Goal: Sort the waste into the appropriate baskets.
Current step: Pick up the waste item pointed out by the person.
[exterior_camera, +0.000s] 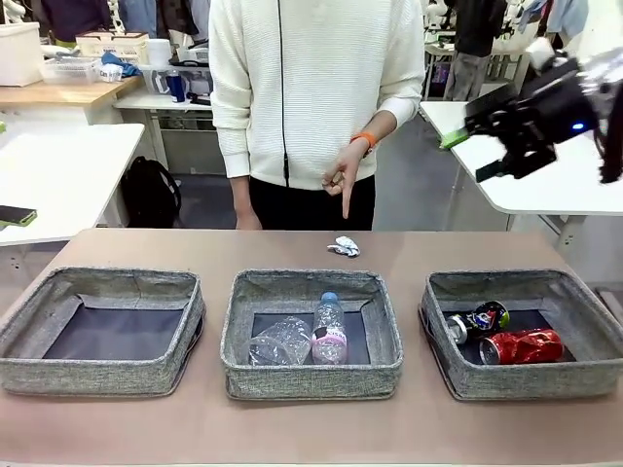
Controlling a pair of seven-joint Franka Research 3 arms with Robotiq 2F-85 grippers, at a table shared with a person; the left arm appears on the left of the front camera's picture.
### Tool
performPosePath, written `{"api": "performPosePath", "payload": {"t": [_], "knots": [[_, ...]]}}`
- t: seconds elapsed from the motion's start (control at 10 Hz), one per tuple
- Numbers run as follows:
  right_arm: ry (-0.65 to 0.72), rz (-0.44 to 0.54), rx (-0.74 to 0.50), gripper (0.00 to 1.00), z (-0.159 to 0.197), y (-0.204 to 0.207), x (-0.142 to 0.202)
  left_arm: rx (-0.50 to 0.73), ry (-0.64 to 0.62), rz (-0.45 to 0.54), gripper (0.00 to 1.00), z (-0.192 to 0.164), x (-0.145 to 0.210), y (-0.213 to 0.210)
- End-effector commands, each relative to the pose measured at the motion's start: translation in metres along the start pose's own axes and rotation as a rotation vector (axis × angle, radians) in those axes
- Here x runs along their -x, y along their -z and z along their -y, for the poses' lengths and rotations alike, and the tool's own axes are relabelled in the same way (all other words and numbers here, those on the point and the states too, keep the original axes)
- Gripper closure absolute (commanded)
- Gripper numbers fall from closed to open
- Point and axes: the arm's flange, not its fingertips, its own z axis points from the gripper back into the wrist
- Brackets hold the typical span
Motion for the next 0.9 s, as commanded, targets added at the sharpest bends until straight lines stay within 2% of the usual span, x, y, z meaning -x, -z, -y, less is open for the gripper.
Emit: {"api": "performPosePath", "payload": {"t": [0.0, 0.1, 0.2, 0.3, 0.4, 0.5, 0.6, 0.7, 0.8], "knots": [[-0.429, 0.372, 0.712, 0.0, -0.006, 0.027, 0.01, 0.025, 0.027, 0.0, 0.0, 0.003, -0.001, 0.002], [-0.485, 0.349, 0.685, 0.0, -0.01, 0.031, 0.015, 0.025, 0.027, 0.0, 0.0, 0.003, -0.001, 0.002], [-0.48, 0.373, 0.699, 0.0, -0.011, 0.027, 0.018, 0.025, 0.027, 0.0, 0.0, 0.003, -0.001, 0.002], [-0.254, 0.085, 0.219, 0.0, -0.027, 0.024, 0.007, 0.025, 0.027, 0.0, 0.0, 0.003, -0.001, 0.002], [-0.254, 0.085, 0.219, 0.0, -0.027, 0.024, 0.007, 0.025, 0.027, 0.0, 0.0, 0.003, -0.001, 0.002], [-0.377, 0.147, 0.333, 0.0, -0.029, 0.029, 0.013, 0.025, 0.027, 0.0, 0.0, 0.003, -0.001, 0.002], [-0.343, -0.033, 0.546, 0.0, -0.029, 0.03, 0.015, 0.025, 0.027, 0.0, 0.0, 0.003, -0.001, 0.002], [-0.452, -0.138, 0.498, 0.0, -0.04, 0.056, 0.004, 0.025, 0.027, 0.0, 0.0, 0.003, -0.001, 0.002], [-0.485, -0.2, 0.451, 0.0, -0.045, 0.084, -0.011, 0.025, 0.027, 0.0, 0.0, 0.003, -0.001, 0.002]]}}
